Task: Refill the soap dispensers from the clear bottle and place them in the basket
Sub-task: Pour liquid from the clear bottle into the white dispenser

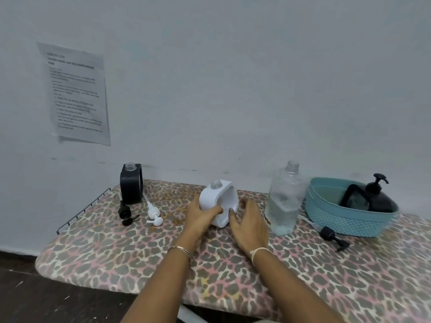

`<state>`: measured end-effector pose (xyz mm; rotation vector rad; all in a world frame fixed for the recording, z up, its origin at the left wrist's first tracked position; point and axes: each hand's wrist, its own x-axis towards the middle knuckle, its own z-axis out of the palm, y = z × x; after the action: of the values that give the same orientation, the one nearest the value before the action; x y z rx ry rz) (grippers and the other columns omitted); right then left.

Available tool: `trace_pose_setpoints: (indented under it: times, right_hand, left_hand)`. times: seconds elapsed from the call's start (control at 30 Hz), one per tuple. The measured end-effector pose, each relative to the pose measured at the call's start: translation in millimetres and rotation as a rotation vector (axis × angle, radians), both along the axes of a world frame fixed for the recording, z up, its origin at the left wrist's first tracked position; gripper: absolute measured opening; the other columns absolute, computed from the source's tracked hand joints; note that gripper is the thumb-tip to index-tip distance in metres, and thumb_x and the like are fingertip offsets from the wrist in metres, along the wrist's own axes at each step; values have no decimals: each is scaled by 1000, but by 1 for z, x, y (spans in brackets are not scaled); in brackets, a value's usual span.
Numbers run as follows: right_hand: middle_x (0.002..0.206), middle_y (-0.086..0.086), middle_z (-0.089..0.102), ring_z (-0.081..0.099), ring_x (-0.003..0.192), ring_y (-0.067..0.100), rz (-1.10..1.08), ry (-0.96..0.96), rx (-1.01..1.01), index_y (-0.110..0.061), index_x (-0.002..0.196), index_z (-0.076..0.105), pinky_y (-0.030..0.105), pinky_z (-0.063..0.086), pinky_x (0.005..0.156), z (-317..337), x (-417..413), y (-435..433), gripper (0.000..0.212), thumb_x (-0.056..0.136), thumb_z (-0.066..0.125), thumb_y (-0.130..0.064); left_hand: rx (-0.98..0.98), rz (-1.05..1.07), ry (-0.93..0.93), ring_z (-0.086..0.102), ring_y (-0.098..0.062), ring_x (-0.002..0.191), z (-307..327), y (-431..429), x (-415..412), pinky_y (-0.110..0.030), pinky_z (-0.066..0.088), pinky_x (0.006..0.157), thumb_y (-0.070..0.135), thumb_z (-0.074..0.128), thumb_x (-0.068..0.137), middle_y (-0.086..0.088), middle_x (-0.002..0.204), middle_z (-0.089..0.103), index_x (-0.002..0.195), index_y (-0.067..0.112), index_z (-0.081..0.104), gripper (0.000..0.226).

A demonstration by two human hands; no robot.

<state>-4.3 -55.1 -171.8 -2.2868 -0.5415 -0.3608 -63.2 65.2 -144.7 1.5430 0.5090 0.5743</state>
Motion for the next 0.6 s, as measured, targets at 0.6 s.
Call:
trace_pose_setpoints:
  times: [0.6]
  right_hand:
    - [152, 3, 16, 21, 139, 28, -256, -392, 163, -22, 142, 23, 55, 19, 108, 1, 13, -73, 83, 74, 69, -32]
  left_hand:
    - [262, 136, 86, 60, -27, 106, -9, -52, 16, -45, 52, 89, 19, 81, 71, -6, 119, 62, 126, 19, 55, 61]
